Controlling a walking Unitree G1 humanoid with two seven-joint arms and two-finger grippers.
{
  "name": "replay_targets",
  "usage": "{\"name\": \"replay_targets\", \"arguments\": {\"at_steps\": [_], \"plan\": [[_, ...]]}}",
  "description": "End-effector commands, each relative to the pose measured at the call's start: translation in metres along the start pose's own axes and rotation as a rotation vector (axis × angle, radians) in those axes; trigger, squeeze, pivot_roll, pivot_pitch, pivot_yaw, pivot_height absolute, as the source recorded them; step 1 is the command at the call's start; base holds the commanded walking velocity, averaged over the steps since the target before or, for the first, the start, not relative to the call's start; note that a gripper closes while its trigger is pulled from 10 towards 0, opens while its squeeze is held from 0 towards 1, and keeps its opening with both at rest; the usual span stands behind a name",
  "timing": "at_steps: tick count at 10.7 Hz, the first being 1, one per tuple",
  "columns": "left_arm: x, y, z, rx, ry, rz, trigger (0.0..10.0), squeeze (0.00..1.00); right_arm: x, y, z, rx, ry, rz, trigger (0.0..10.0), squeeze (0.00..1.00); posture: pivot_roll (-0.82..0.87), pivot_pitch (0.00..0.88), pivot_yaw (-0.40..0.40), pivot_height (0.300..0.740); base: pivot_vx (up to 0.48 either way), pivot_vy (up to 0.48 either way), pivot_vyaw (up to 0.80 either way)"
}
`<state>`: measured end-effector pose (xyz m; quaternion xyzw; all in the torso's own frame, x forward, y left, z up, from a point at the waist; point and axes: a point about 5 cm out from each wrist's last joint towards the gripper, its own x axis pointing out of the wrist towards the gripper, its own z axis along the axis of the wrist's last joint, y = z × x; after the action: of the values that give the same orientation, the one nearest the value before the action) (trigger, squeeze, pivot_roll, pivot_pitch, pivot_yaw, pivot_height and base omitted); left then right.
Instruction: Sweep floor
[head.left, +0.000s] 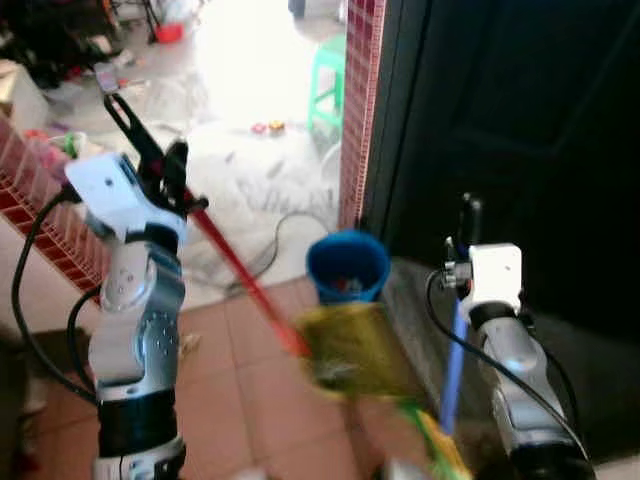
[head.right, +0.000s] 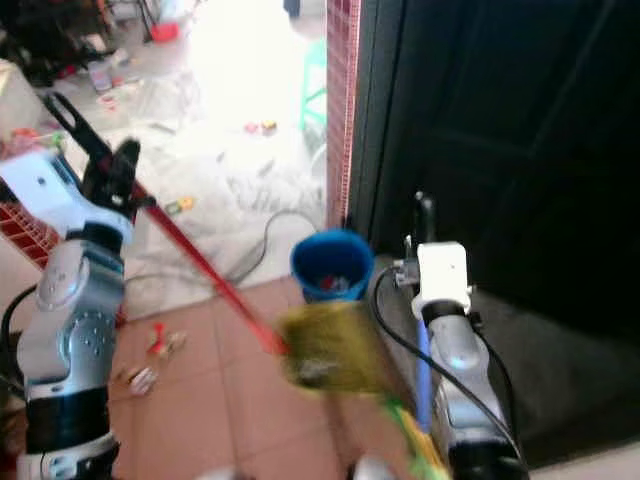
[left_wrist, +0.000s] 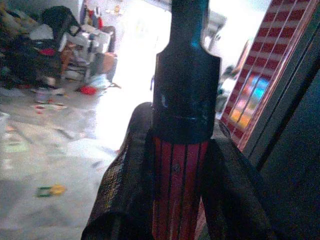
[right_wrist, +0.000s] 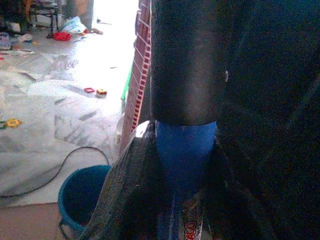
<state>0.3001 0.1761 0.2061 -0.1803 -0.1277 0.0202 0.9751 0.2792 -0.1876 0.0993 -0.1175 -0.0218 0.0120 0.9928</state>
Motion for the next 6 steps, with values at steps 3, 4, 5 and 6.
{"name": "replay_targets", "arguments": {"at_steps": [3, 4, 5, 6], "plan": [[0.0038, 0.0016, 0.0207, -0.024, -0.091, 0.011, 10.0, 0.0, 0.0036, 0.0066, 0.0088, 0.002, -0.039, 0.024, 10.0, 0.0, -0.15, 0.0, 0.054, 0.74, 0.271, 0.398, 0.0], [0.0045, 0.0018, 0.0221, -0.027, -0.095, 0.013, 10.0, 0.0, 0.0036, 0.0069, 0.0088, 0.002, -0.037, 0.025, 10.0, 0.0, -0.15, 0.0, 0.054, 0.74, 0.274, 0.394, 0.0], [0.0061, 0.0023, 0.0245, -0.033, -0.103, 0.015, 10.0, 0.0, 0.0036, 0.0077, 0.0087, 0.001, -0.037, 0.026, 10.0, 0.0, -0.15, 0.0, 0.054, 0.74, 0.277, 0.394, 0.0], [0.0079, 0.0027, 0.0264, -0.033, -0.11, 0.017, 10.0, 0.0, 0.0039, 0.0083, 0.0087, 0.002, -0.036, 0.028, 10.0, 0.0, -0.15, 0.0, 0.055, 0.74, 0.277, 0.394, 0.0]]}}
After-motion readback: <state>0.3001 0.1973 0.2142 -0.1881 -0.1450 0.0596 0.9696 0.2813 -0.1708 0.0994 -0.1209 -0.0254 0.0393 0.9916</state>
